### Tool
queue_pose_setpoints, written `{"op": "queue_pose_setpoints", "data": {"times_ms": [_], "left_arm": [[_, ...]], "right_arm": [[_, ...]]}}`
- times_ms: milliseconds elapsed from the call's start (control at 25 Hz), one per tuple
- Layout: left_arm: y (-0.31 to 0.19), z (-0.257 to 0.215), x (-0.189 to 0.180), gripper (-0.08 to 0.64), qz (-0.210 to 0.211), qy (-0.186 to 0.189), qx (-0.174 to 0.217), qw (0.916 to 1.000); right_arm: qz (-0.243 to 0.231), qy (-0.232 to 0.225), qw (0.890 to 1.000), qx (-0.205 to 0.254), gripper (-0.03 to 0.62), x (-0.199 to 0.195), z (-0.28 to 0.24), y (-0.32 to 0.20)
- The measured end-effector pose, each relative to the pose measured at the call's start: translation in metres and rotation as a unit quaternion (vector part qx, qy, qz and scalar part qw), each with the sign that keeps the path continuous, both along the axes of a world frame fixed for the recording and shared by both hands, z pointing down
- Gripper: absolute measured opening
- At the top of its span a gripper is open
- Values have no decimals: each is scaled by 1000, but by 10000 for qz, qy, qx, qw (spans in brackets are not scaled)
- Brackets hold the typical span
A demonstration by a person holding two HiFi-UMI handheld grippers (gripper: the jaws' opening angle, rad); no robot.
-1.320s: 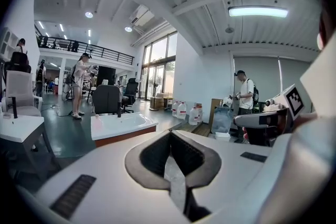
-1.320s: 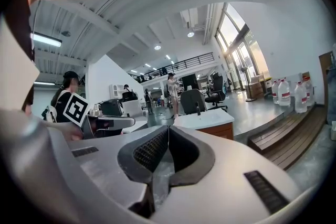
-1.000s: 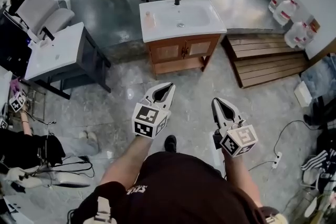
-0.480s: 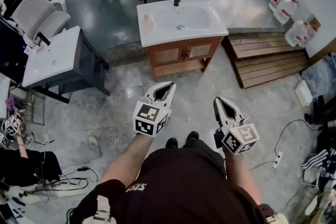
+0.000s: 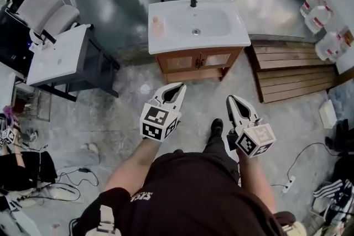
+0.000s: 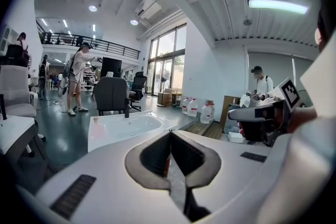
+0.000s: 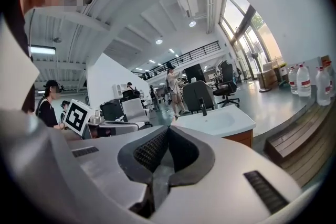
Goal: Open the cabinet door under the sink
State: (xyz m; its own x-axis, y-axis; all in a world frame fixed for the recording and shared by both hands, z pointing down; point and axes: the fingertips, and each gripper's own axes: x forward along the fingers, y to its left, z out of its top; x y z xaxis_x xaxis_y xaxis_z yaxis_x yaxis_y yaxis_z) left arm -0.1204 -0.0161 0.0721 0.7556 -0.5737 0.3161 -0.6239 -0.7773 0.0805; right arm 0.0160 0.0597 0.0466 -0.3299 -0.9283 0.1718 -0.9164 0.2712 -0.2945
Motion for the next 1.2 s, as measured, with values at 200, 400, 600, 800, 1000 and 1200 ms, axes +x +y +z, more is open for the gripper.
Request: {"op": "queue_pose_setpoints", "data": {"times_ms": [200,400,600,800,1000,1200], "left_arm": [[-64,8,50,17,-659,-67,-179,9976],[-110,26,116,17,-972,-144,-469,9941],[-132,47,157,17,-1255,-140,-691,9896],[-140,61,163,17,-1376,-178,-803,9871],[-151,66,149,17,-1418,-61,-848,9862],[-160,73,126,17,-1358,61,-869,9869]], "right_arm": [[-615,-7,9981,-60,15,60,3,-78],[-1102,49,9937,-223,15,123,13,-140],[-1654,-34,9842,-627,15,142,57,-165],[-1970,-53,9767,-847,15,135,73,-180],[-1919,61,9769,-938,15,123,72,-195],[-1747,125,9776,-1166,15,105,85,-200]]}}
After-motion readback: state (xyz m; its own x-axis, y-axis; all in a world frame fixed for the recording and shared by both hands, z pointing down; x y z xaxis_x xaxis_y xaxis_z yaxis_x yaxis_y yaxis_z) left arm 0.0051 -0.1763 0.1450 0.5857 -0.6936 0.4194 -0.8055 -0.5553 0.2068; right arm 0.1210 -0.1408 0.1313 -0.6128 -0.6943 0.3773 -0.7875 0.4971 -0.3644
